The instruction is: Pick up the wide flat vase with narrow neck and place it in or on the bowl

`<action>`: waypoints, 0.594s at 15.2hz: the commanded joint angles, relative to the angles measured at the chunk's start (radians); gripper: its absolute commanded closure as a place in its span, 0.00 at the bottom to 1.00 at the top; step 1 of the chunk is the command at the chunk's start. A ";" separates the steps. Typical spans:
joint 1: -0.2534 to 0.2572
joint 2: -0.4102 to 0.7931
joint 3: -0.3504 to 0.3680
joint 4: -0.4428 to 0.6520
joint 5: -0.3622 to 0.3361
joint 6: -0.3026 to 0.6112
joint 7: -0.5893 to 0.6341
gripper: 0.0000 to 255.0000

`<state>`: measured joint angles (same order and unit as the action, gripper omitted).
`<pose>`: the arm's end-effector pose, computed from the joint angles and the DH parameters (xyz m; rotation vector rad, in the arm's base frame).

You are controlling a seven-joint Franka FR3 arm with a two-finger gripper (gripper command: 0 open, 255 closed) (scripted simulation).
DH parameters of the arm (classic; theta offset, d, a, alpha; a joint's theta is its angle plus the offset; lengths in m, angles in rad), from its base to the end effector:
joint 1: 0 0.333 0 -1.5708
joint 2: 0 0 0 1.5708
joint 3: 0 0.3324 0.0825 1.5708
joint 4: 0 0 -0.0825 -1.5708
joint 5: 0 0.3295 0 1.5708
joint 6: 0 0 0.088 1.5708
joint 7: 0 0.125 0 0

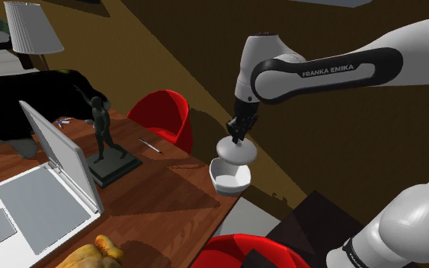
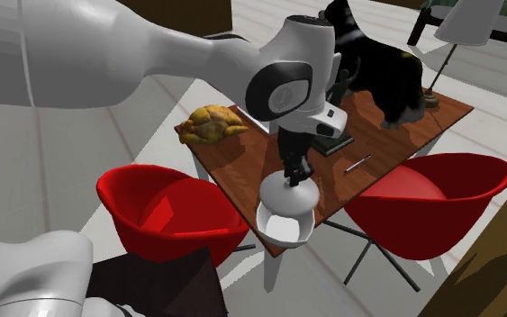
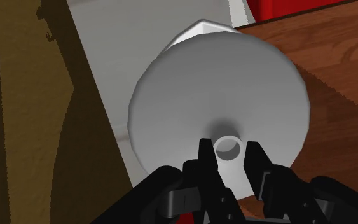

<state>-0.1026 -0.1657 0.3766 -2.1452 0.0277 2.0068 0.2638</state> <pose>0.4354 0.1323 0.4911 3.1114 -0.0086 0.0389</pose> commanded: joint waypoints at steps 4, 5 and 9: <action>0.000 0.022 0.005 -0.049 -0.007 0.070 0.008 1.00; 0.000 0.027 0.006 -0.058 -0.009 0.084 0.010 1.00; 0.000 0.049 0.009 -0.091 -0.018 0.138 0.018 1.00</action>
<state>-0.1021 -0.1197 0.3857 -2.2266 0.0111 2.1310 0.2811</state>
